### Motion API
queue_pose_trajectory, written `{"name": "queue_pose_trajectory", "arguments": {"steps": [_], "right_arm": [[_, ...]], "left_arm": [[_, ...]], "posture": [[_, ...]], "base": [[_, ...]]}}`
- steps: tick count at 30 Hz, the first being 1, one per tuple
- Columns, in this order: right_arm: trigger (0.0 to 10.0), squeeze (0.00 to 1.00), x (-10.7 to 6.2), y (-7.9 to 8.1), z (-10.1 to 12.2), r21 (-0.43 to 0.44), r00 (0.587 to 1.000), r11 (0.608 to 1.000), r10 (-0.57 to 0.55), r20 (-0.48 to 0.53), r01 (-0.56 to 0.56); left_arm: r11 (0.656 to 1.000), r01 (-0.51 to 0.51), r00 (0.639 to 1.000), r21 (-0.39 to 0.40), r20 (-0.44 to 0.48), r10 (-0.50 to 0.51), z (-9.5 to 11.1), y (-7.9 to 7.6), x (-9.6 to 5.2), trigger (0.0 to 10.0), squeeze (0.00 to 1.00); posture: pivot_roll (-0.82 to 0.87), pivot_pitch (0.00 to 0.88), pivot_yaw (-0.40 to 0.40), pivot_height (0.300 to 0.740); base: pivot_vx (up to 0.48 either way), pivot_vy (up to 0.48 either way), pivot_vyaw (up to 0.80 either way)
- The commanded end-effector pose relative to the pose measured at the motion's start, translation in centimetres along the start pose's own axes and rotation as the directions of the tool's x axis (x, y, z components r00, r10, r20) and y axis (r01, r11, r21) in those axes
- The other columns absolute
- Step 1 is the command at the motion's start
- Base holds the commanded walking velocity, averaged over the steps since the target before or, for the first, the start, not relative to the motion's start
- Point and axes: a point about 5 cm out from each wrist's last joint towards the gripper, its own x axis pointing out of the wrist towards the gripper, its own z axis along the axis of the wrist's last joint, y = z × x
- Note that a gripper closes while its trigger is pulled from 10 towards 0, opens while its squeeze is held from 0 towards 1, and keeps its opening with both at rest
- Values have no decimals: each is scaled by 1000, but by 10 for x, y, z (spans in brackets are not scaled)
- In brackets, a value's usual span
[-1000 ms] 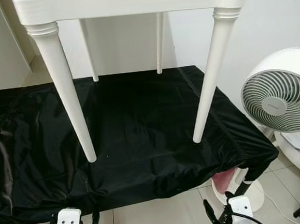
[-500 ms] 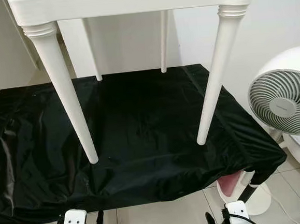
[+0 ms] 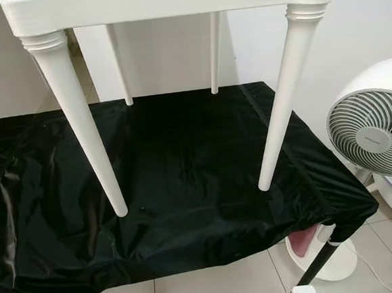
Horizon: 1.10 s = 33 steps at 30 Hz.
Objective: Building children table
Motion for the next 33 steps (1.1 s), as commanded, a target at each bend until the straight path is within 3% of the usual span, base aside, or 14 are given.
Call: {"name": "queue_pose_trajectory", "arguments": {"steps": [1,14,15,18,33], "right_arm": [[10000,0,-1,5,-10,-8,997,1000,1,-73,-2],[10000,0,2,15,-11,-42,990,999,8,-141,-14],[10000,0,2,17,-11,-43,989,999,13,-145,-19],[10000,0,3,18,-10,-65,989,997,21,-149,-31],[10000,0,4,16,-10,-35,987,999,10,-161,-16]], "left_arm": [[991,-131,986,36,-97,134,-10,3,0,10000,0],[988,-68,986,139,-144,88,-3,-6,7,10000,0],[986,-51,987,158,-140,73,-1,-9,8,10000,0],[984,-31,989,174,-139,56,0,-13,9,10000,0],[990,-30,992,136,-121,47,1,-28,11,10000,0]], "posture": [[12,0,51,740],[2,11,57,740],[-7,66,39,740],[-24,80,27,740],[26,56,44,740]], "base": [[0,0,0],[0,0,0],[0,0,0],[0,0,0],[0,0,0]]}}
